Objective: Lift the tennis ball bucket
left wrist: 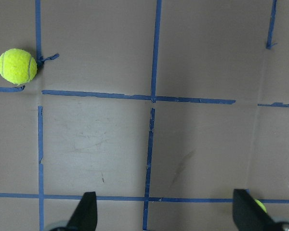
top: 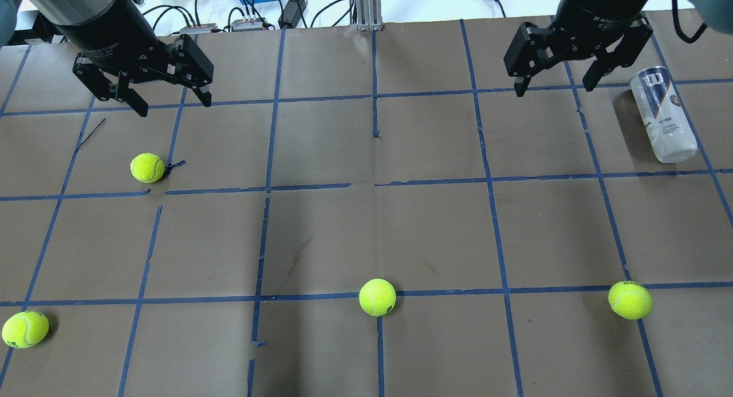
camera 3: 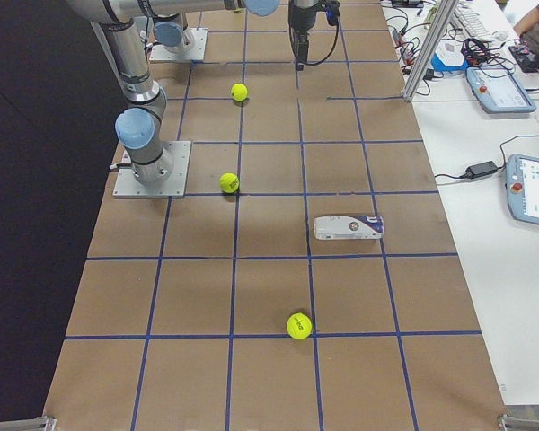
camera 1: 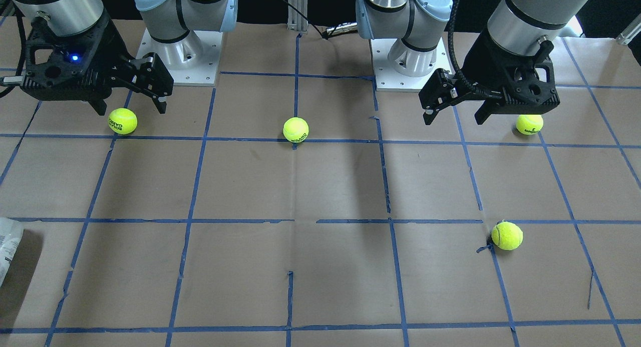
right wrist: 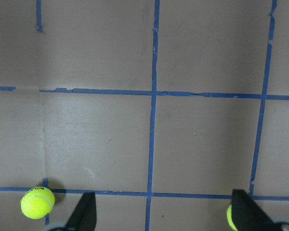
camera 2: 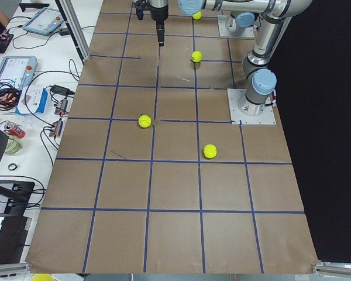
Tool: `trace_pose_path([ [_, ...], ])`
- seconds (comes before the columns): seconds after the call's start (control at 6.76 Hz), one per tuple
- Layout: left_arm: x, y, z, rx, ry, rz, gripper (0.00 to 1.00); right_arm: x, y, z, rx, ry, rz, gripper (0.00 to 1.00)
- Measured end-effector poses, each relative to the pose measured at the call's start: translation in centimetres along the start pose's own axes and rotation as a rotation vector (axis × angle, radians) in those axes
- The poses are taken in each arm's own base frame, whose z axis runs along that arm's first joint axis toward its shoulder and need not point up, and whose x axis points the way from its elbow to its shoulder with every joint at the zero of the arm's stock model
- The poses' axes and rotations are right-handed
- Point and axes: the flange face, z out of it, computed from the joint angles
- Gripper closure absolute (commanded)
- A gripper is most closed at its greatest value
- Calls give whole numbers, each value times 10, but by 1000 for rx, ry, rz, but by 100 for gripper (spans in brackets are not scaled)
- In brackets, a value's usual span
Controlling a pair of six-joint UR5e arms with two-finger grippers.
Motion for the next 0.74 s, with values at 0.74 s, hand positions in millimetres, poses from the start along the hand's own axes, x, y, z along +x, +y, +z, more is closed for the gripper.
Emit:
trace_pose_path([
  [0.74,-1,0,1,0,1,-1,0,8,0,1,-6,-3,15,0],
])
